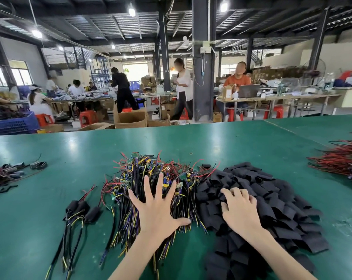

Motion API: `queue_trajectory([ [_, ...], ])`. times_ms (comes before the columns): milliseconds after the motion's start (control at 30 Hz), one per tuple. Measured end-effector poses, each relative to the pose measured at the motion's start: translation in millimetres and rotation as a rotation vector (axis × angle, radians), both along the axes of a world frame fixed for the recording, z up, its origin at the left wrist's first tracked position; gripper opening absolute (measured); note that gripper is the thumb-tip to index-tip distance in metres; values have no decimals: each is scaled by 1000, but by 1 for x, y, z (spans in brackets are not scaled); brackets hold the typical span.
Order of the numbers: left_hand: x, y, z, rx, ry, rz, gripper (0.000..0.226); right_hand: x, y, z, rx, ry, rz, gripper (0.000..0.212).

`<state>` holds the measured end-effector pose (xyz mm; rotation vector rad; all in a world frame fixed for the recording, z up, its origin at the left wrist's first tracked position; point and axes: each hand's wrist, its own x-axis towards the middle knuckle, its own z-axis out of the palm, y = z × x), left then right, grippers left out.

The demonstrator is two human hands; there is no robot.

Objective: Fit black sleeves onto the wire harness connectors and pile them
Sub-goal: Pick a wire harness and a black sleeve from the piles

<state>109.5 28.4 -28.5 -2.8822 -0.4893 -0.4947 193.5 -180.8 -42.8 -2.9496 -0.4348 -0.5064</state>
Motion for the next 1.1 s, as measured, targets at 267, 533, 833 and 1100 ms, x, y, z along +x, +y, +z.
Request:
queue_trajectory([
  [267, 34, -40, 47, 60, 25, 68, 74, -3, 2, 3, 3, -31, 44, 43],
  [533, 95, -31, 62, -5, 34, -124, 21, -5, 1, 10, 0, -81, 62, 30],
  [833, 84, -37, 114, -231, -264, -230, 30, -12, 3, 26, 127, -151, 108, 14],
  [1100, 22, 13, 126, -1146, -364, -320, 46, -15, 7, 24, 246, -3, 283, 17],
])
